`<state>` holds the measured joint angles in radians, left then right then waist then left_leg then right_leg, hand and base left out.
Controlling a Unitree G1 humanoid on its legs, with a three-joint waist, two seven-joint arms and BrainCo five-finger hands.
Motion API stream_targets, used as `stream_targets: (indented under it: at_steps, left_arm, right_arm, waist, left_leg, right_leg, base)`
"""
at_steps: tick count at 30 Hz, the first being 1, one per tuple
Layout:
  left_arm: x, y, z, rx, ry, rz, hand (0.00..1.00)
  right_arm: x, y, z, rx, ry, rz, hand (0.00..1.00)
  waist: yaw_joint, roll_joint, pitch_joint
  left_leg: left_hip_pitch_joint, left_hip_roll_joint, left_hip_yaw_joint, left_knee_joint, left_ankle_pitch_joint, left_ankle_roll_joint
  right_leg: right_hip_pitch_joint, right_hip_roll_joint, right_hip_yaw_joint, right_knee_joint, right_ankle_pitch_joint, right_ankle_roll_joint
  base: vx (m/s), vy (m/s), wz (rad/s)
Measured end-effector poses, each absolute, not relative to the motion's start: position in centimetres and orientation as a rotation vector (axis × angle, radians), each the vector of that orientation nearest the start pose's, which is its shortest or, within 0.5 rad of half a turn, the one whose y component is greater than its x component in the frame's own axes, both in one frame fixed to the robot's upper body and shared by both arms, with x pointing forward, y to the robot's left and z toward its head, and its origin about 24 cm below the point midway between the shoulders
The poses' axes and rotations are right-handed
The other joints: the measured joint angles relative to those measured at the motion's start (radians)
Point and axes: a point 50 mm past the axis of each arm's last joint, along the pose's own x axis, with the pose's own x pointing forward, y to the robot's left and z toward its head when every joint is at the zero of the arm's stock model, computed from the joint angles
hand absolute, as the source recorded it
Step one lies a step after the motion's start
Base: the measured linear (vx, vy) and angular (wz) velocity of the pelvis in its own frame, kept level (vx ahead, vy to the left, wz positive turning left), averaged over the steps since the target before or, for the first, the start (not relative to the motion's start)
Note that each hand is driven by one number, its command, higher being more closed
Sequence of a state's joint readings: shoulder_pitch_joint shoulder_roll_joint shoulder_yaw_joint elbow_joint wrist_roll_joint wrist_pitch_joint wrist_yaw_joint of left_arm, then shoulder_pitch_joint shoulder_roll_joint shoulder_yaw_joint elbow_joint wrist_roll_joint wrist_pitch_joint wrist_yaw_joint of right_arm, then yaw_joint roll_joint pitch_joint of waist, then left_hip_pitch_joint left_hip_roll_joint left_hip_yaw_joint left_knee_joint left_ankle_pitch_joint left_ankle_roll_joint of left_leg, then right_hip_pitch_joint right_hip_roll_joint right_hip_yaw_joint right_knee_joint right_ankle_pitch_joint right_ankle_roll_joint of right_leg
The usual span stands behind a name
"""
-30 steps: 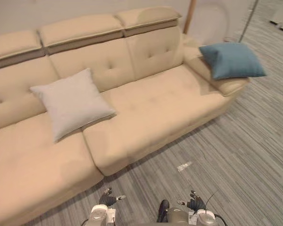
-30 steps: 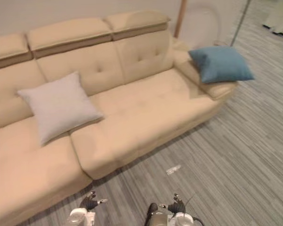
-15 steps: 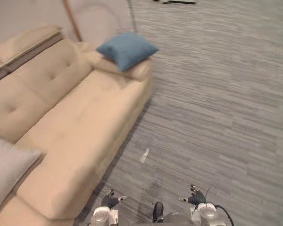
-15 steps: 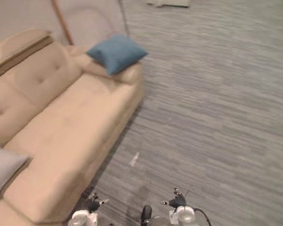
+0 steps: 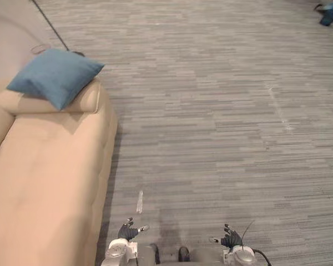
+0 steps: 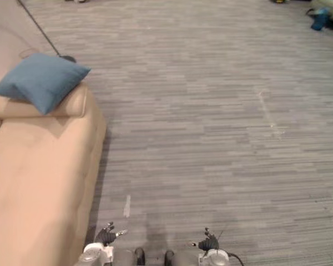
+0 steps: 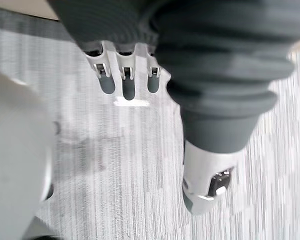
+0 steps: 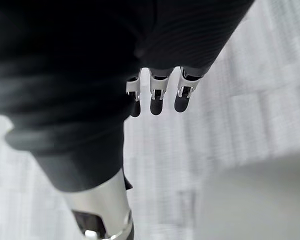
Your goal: Pick up cushions and gather them together orderly.
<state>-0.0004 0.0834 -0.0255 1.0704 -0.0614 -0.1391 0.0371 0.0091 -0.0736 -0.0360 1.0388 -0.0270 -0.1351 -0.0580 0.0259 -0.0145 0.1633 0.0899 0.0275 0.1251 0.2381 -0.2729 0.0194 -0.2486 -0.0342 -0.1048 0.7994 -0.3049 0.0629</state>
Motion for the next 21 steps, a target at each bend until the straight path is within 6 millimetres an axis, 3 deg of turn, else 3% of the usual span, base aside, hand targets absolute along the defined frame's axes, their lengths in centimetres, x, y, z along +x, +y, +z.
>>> stream_targets:
  at_steps: [1, 3, 4, 5, 6, 7, 8, 10, 11, 12, 14, 16, 18, 20, 21]
  left_arm:
    - [13.5, 18.1, -14.9, 0.053, 0.926, 0.088, 0.0]
    - [13.5, 18.0, -14.9, 0.049, 0.926, 0.091, 0.0]
    - [13.4, 18.0, -15.0, 0.049, 0.929, 0.091, 0.0]
    - [13.2, 18.1, -15.0, 0.053, 0.935, 0.092, 0.0]
    - [13.1, 18.2, -15.1, 0.054, 0.94, 0.092, 0.0]
    - [13.0, 17.6, -15.2, 0.039, 0.944, 0.087, 0.0]
    - [13.1, 17.4, -15.2, 0.031, 0.941, 0.085, 0.0]
    - [13.3, 16.6, -15.2, -0.033, 0.931, 0.123, 0.0]
    - [13.6, 16.4, -15.0, -0.053, 0.92, 0.133, 0.0]
    - [14.0, 16.2, -14.8, -0.063, 0.896, 0.134, 0.0]
    - [14.3, 16.2, -14.6, -0.065, 0.876, 0.137, 0.0]
    - [14.7, 16.1, -14.3, -0.06, 0.857, 0.128, 0.0]
    - [15.1, 16.0, -14.2, -0.054, 0.844, 0.116, 0.0]
    - [15.5, 15.7, -14.0, -0.048, 0.834, 0.102, 0.0]
    - [15.5, 15.6, -14.0, -0.044, 0.834, 0.094, 0.0]
  right_arm:
    - [13.7, -18.4, -14.7, -0.1, 0.907, -0.107, 0.0]
    - [14.4, -18.5, -14.4, -0.103, 0.89, -0.105, 0.0]
    - [14.8, -18.6, -14.3, -0.099, 0.877, -0.109, 0.0]
    - [14.9, -18.5, -14.3, -0.099, 0.876, -0.109, 0.0]
    - [14.6, -18.7, -14.3, -0.093, 0.883, -0.119, 0.0]
    - [14.8, -19.3, -14.2, -0.076, 0.877, -0.152, 0.0]
    - [14.7, -19.4, -14.3, -0.07, 0.882, -0.162, 0.0]
    - [14.4, -19.7, -14.3, -0.055, 0.886, -0.188, 0.0]
    - [14.2, -19.6, -14.3, -0.053, 0.887, -0.189, 0.0]
    - [13.7, -19.7, -14.5, -0.053, 0.898, -0.194, 0.0]
    - [13.3, -19.6, -14.6, -0.042, 0.907, -0.203, 0.0]
    - [13.6, -19.7, -14.5, -0.032, 0.898, -0.214, 0.0]
    - [14.0, -19.8, -14.4, -0.028, 0.89, -0.217, 0.0]
    - [13.8, -20.0, -14.4, -0.028, 0.897, -0.226, 0.0]
    - [13.8, -20.0, -14.5, -0.031, 0.904, -0.228, 0.0]
  waist:
    - [0.0, 0.004, -0.002]
    - [-0.006, 0.012, 0.001]
    - [-0.018, 0.015, 0.003]
    - [-0.027, 0.0, 0.0]
    - [-0.027, -0.007, -0.001]
    - [-0.024, 0.025, 0.001]
    - [-0.024, 0.034, -0.001]
    - [-0.03, 0.057, 0.002]
    - [-0.03, 0.053, 0.009]
    - [-0.021, 0.062, 0.013]
    - [-0.011, 0.051, 0.017]
    - [-0.009, 0.047, 0.015]
    - [0.001, 0.043, 0.015]
    - [0.018, 0.042, 0.015]
    - [0.025, 0.045, 0.013]
  left_leg:
    - [0.036, 0.011, -0.002, -0.034, -0.002, -0.001]
    - [0.064, 0.042, -0.01, -0.084, -0.009, -0.011]
    - [0.072, 0.059, -0.016, -0.1, -0.013, -0.017]
    - [0.075, 0.05, -0.034, -0.101, -0.018, -0.026]
    - [0.091, 0.051, -0.056, -0.096, -0.028, -0.041]
    - [0.095, 0.08, -0.085, -0.065, -0.031, -0.053]
    - [0.078, 0.085, -0.1, -0.018, -0.026, -0.062]
    - [-0.039, 0.107, -0.119, 0.282, 0.022, -0.139]
    - [-0.103, 0.13, -0.114, 0.433, 0.039, -0.16]
    - [-0.184, 0.18, -0.059, 0.618, 0.033, -0.157]
    - [-0.255, 0.212, 0.036, 0.679, 0.013, -0.121]
    - [-0.337, 0.187, 0.103, 0.536, 0.006, -0.105]
    - [-0.372, 0.125, 0.111, 0.279, 0.036, -0.089]
    - [-0.366, 0.051, 0.102, -0.053, 0.189, -0.088]
    - [-0.364, 0.042, 0.092, -0.094, 0.271, -0.087]
  right_leg:
    - [-0.013, -0.02, -0.03, -0.047, -0.012, -0.021]
    - [-0.065, -0.019, -0.032, -0.173, -0.003, -0.029]
    - [-0.1, -0.01, -0.017, -0.278, 0.043, -0.024]
    - [-0.099, -0.011, 0.017, -0.406, 0.141, -0.016]
    - [-0.093, -0.011, 0.022, -0.408, 0.237, -0.059]
    - [-0.084, 0.006, 0.008, -0.379, 0.208, -0.074]
    - [-0.075, 0.011, 0.005, -0.373, 0.184, -0.082]
    - [-0.002, 0.017, -0.017, -0.394, 0.137, -0.105]
    - [0.041, 0.021, -0.029, -0.425, 0.128, -0.112]
    - [0.131, 0.036, -0.048, -0.48, 0.119, -0.124]
    - [0.238, 0.034, -0.067, -0.555, 0.115, -0.127]
    - [0.307, 0.022, -0.08, -0.641, 0.118, -0.119]
    - [0.344, 0.004, -0.083, -0.679, 0.118, -0.101]
    - [0.39, -0.012, -0.084, -0.724, 0.106, -0.066]
    - [0.405, -0.009, -0.081, -0.735, 0.097, -0.052]
  base:
    - [0.36, -0.058, 0.15]
    - [0.37, -0.131, 0.11]
    - [0.45, -0.22, 0.19]
    - [0.41, -0.197, 0.22]
    - [0.45, -0.211, 0.12]
    - [0.37, -0.173, 0.03]
    - [0.43, -0.239, -0.01]
    - [0.41, -0.24, 0.25]
    - [0.49, -0.245, 0.43]
    - [0.4, -0.177, 0.36]
    - [0.39, -0.142, 0.28]
    - [0.29, -0.064, 0.18]
    - [0.37, 0.019, 0.1]
    - [0.4, 0.1, 0.03]
    - [0.53, 0.164, -0.12]
